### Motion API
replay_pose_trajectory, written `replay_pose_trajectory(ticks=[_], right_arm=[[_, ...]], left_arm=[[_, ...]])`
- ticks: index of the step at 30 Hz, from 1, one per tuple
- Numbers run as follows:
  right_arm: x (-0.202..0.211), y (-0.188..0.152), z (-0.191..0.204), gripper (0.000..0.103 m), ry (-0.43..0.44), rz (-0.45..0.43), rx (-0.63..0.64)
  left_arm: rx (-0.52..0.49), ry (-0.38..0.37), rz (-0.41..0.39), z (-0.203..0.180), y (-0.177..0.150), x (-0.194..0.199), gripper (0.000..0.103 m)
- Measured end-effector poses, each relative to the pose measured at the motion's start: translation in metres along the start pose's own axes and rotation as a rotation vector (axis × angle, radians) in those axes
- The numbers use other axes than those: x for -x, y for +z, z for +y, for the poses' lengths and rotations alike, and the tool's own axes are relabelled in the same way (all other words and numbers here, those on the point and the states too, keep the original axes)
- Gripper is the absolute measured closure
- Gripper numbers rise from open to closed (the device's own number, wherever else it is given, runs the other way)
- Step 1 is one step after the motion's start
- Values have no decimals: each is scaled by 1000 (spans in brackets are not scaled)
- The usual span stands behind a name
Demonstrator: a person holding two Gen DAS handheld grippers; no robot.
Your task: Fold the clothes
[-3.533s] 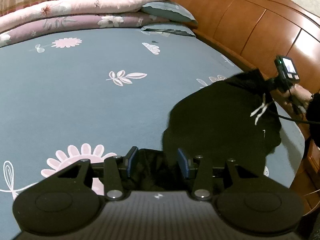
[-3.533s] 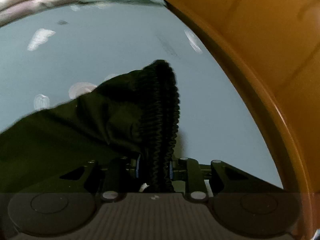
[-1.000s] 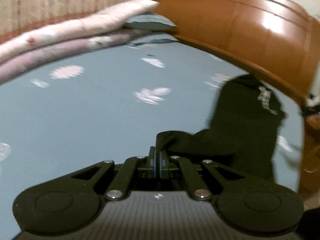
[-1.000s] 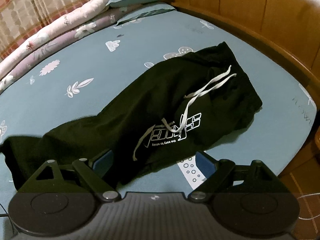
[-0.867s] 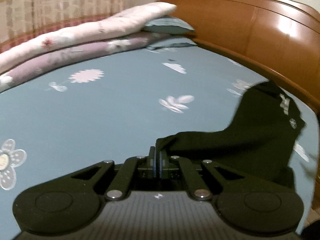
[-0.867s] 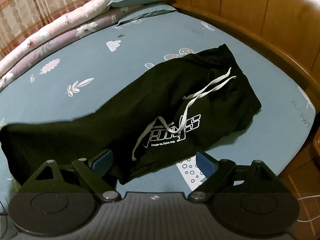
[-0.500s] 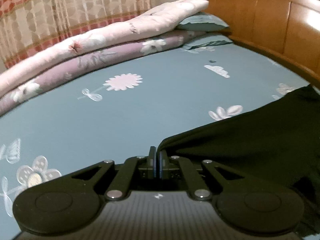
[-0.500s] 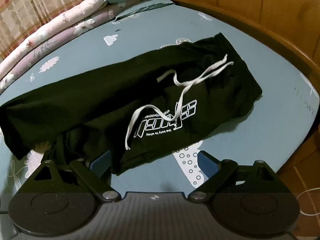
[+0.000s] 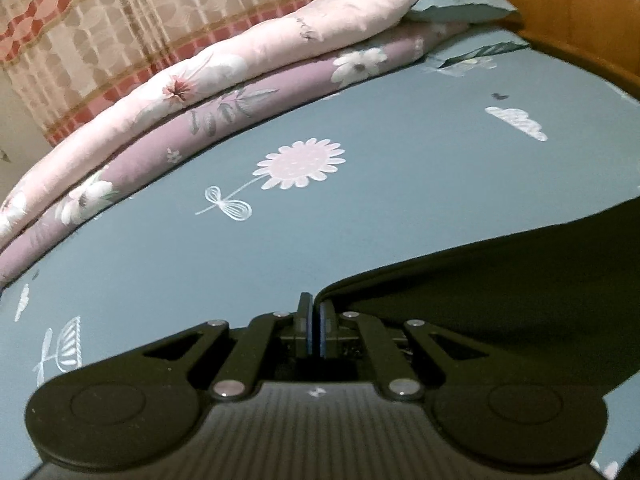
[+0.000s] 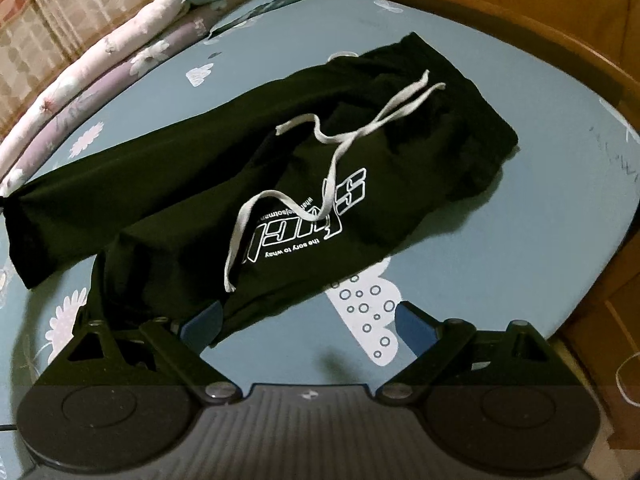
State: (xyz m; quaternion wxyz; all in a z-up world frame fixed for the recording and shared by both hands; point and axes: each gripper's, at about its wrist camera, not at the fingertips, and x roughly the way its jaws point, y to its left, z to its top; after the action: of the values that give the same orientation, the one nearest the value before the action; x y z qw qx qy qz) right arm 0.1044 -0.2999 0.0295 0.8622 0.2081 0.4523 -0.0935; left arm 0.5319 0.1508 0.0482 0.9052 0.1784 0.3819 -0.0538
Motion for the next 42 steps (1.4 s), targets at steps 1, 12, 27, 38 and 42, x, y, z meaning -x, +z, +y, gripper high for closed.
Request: replay_pose_trajectory(ticks=[1, 12, 27, 38, 42], right_arm=[[-1, -1, -2, 7, -1, 3, -3], [-2, -1, -10, 7, -25, 18, 8], [-19, 9, 2, 7, 11, 48, 49], [-26, 12, 10, 7, 30, 64, 67], [-25, 15, 11, 7, 28, 64, 73]], left_arm=[[6, 10, 5, 1, 5, -5, 101], [79, 145, 113, 6, 25, -65, 90], [247, -10, 26, 58, 26, -23, 57], [402, -38, 117, 88, -49, -37, 55], [534, -130, 142, 91, -93, -38, 56]])
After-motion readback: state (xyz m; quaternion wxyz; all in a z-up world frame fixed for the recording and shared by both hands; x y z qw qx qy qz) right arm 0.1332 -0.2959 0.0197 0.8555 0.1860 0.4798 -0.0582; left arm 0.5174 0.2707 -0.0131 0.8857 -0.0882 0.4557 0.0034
